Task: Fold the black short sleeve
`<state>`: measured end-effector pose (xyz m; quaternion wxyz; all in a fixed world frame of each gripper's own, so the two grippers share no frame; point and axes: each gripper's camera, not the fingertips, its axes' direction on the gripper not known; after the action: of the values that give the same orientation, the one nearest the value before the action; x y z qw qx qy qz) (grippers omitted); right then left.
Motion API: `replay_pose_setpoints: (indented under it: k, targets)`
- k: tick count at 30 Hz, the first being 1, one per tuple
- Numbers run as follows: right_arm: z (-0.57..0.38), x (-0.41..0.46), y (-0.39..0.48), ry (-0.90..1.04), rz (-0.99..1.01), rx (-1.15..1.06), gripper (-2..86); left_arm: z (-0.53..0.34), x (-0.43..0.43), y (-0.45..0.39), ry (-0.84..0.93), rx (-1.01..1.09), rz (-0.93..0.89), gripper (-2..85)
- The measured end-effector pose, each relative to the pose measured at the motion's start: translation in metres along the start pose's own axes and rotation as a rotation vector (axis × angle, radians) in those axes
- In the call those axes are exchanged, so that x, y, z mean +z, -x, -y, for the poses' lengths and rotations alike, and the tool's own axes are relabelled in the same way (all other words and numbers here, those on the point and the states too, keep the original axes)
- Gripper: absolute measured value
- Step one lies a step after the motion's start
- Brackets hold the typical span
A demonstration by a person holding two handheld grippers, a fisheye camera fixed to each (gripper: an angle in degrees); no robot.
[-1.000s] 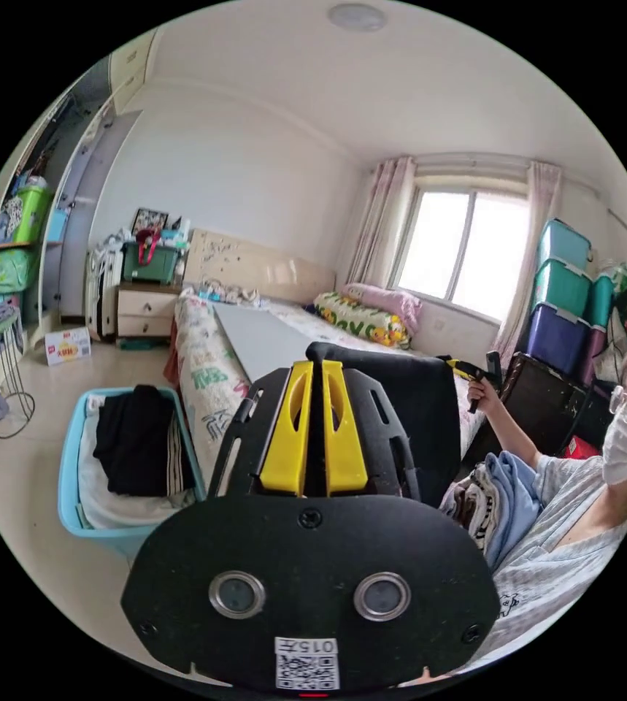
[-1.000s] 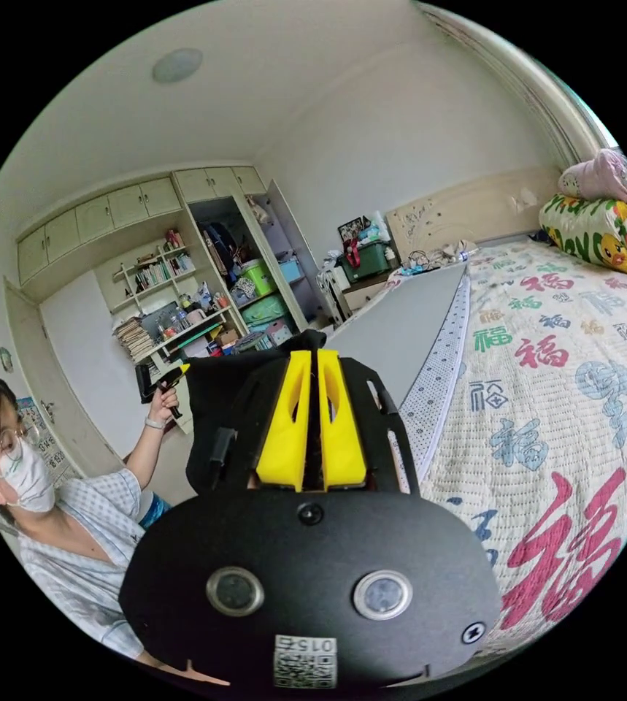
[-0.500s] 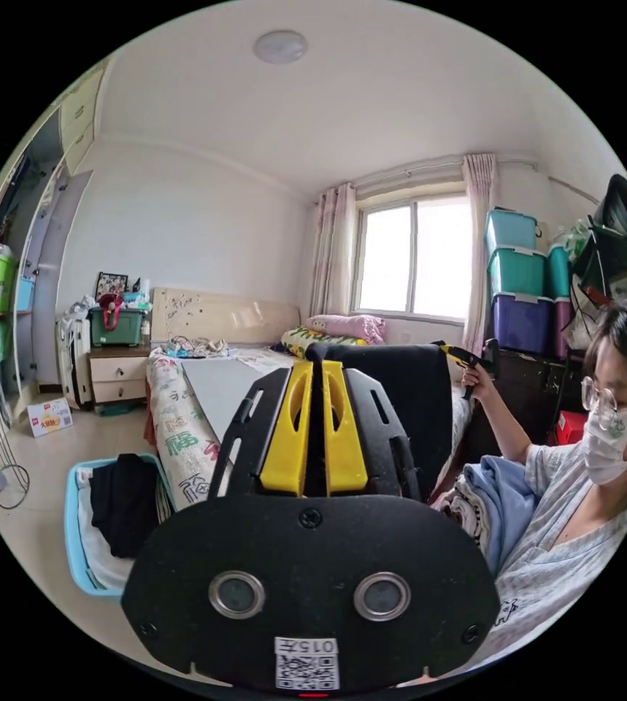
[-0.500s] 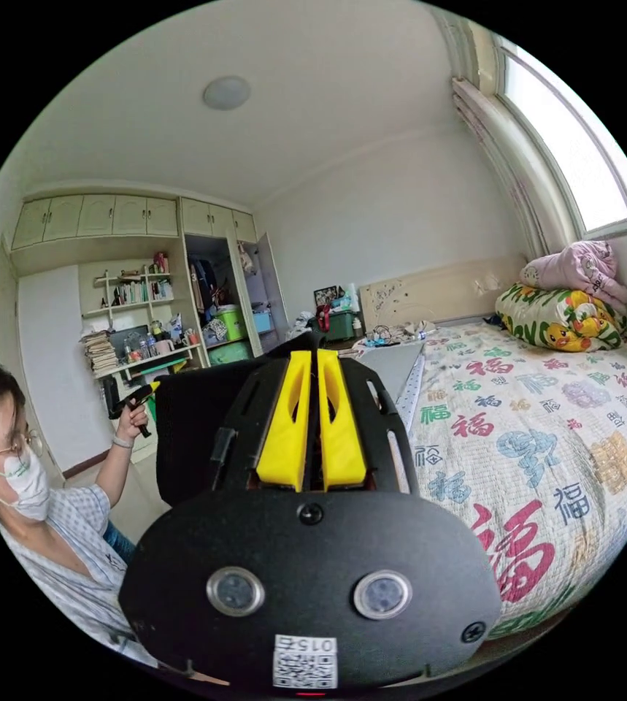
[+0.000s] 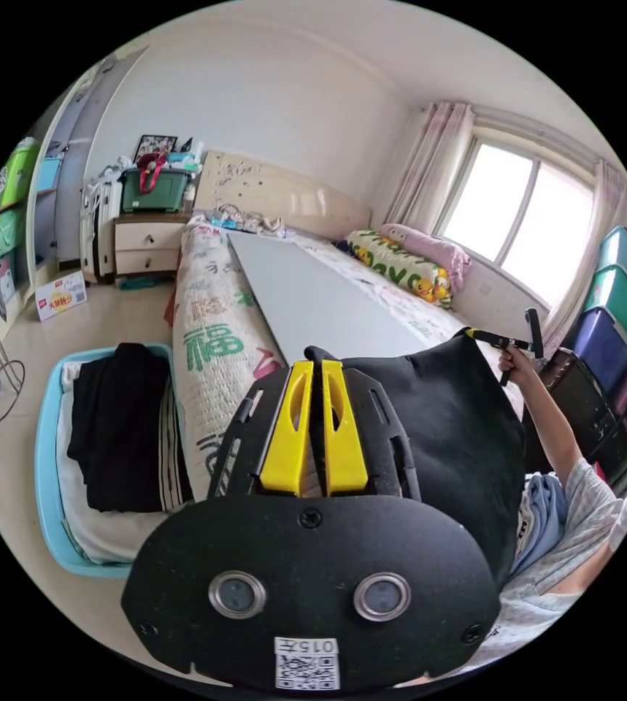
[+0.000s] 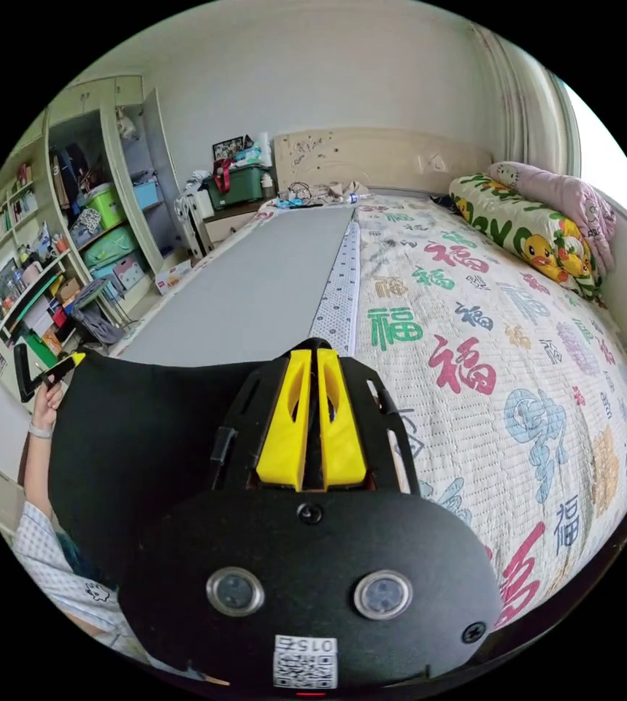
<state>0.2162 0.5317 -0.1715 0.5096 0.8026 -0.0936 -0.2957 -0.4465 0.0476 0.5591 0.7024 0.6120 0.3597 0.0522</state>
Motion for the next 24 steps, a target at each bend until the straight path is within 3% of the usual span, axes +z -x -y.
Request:
replay_pose_setpoints:
  k: [9,15,19,24]
  targets:
    - [0.037,0.085,0.016,0.171,-0.121,-0.034,2.6,0.035,0.024,0.035,0.100,-0.140,-0.012,2.1]
    - [0.030,0.000,-0.009,0.063,0.001,0.027,8.3,0.068,0.009,0.010,0.127,-0.114,0.194,5.2]
    - [-0.023,-0.088,-0.005,0.023,0.091,-0.083,9.0,0.094,-0.025,-0.022,0.139,-0.034,0.417,6.6]
    - [-0.132,-0.141,-0.003,-0.025,0.056,-0.184,10.2,0.127,-0.059,-0.101,0.049,0.130,0.317,8.1]
